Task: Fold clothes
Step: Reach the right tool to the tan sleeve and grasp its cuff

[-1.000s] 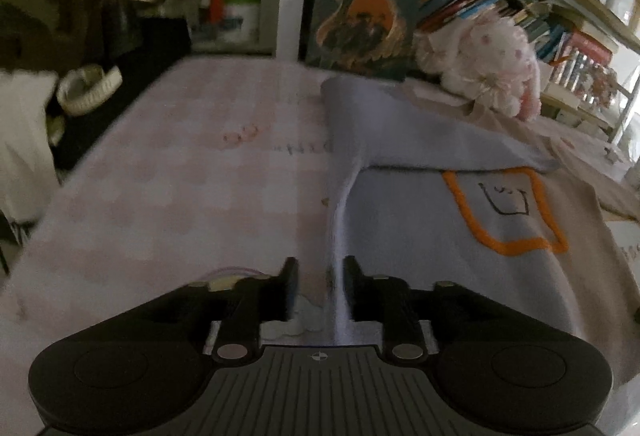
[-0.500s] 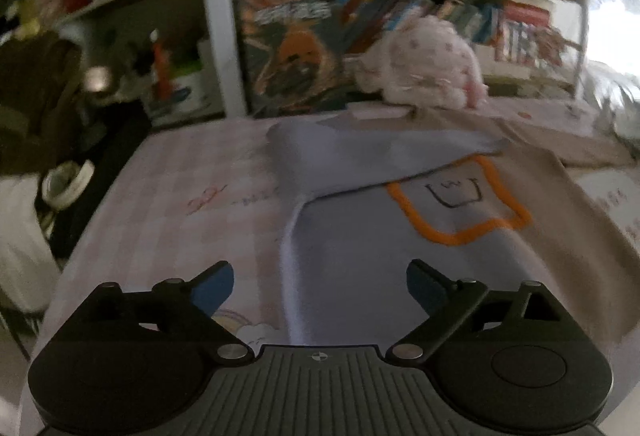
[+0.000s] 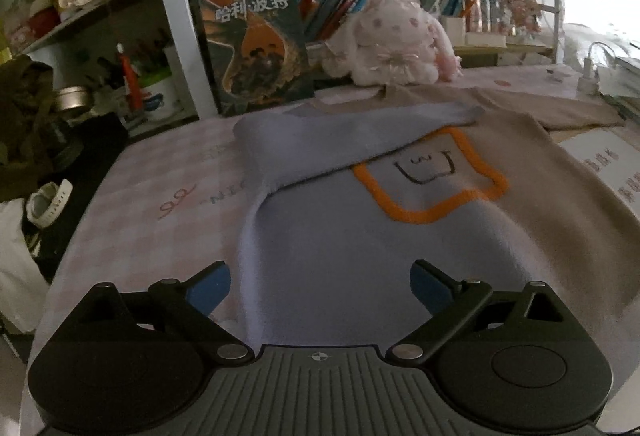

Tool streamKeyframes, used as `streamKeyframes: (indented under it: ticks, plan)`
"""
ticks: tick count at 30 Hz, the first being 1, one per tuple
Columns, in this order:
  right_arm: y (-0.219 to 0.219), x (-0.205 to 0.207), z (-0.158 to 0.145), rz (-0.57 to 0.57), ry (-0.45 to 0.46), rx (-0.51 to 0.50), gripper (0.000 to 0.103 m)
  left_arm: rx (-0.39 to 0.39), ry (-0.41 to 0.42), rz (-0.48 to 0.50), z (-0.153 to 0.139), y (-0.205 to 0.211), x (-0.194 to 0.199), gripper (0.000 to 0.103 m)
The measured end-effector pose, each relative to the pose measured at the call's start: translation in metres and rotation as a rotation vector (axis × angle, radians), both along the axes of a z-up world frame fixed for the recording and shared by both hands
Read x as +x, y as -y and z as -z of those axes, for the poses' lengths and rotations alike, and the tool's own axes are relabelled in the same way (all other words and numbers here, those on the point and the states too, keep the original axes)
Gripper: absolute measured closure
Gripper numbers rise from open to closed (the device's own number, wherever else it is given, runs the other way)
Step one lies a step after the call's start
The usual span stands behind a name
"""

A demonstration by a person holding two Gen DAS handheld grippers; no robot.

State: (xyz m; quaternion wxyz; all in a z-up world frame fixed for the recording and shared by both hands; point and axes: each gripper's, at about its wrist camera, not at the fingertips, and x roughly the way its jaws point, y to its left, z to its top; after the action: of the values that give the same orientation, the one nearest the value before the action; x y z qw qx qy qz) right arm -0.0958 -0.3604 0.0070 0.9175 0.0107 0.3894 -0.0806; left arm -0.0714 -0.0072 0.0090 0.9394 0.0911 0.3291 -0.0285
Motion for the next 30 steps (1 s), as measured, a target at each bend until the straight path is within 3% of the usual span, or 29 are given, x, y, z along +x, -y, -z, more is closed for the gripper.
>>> streamKeyframes:
  ticks: [9,19,30]
  plan:
    - [0.060,0.052,0.009,-0.050,0.009,0.061,0.005,0.010,-0.020,-0.139,-0.003,0.048,0.015,0.005]
    - [0.147,0.117,0.014,-0.136,0.004,0.109,0.005,-0.145,-0.029,-0.365,0.000,0.110,0.015,0.005]
    - [0.203,0.161,0.031,-0.139,0.002,0.203,0.005,-0.199,-0.025,-0.409,0.017,0.158,0.020,0.005]
